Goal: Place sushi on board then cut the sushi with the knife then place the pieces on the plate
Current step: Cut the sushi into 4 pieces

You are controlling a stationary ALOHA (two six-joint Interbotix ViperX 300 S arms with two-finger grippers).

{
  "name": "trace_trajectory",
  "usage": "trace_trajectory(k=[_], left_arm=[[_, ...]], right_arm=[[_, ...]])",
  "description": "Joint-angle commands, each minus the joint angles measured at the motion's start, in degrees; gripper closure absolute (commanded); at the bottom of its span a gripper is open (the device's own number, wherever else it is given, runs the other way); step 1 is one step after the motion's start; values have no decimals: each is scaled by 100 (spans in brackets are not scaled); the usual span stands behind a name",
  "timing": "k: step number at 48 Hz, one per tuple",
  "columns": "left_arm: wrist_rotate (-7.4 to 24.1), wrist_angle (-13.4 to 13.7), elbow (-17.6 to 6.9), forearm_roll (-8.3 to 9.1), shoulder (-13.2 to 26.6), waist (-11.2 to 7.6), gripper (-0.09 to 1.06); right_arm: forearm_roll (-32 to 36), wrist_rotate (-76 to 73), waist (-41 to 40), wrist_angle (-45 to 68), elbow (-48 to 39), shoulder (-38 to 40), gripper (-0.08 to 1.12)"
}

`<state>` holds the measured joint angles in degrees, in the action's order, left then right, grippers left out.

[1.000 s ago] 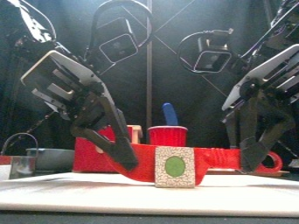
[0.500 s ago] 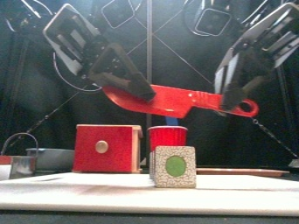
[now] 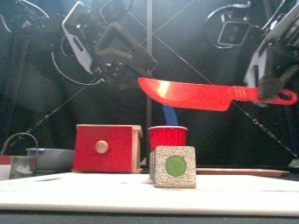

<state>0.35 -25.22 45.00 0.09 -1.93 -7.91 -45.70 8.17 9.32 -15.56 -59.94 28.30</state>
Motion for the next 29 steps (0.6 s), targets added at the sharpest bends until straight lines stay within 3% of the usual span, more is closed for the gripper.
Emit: trace_trajectory(k=[1,11,19,29], left_arm=[[9,-114,-53,0,-79,18,6],[-9,-123,70,-9,-79,-9,6],[0,-220,193,-9,-70,-9,6],[-9,-220,290,-18,-70,-18,6]], right_arm=[[-105,-589,0,-35,-211,501,68],[466,-3120,-53,-62,-563,773,68],[1907,-5388,-9,-457,-439,712,68],[2953,-7383,70,-923,-387,712,66]])
